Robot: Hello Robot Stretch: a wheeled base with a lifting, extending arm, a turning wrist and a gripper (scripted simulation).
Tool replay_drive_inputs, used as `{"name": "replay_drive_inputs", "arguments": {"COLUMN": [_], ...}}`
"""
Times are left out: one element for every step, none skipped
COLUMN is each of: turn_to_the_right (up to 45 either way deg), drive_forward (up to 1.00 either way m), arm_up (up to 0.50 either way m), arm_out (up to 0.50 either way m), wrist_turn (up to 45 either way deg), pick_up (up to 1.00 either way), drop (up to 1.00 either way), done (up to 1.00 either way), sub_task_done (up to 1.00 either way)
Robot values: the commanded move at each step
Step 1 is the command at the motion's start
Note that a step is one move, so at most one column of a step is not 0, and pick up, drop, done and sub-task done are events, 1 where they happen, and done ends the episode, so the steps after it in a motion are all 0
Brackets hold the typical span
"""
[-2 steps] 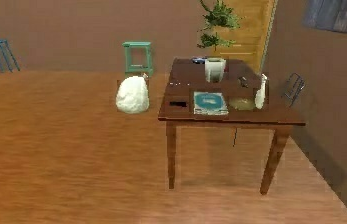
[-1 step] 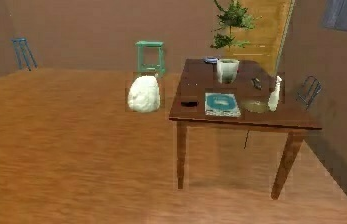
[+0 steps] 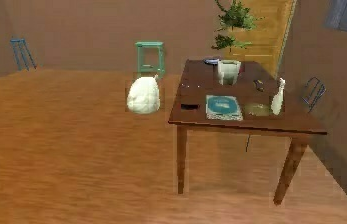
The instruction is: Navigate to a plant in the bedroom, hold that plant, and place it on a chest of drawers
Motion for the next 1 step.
{"name": "replay_drive_inputs", "arguments": {"turn_to_the_right": [-33.0], "drive_forward": [0.00], "arm_up": [0.00], "arm_out": [0.00], "wrist_turn": [0.0], "pick_up": [0.00], "drop": [0.00], "done": [0.00], "sub_task_done": [0.00]}}
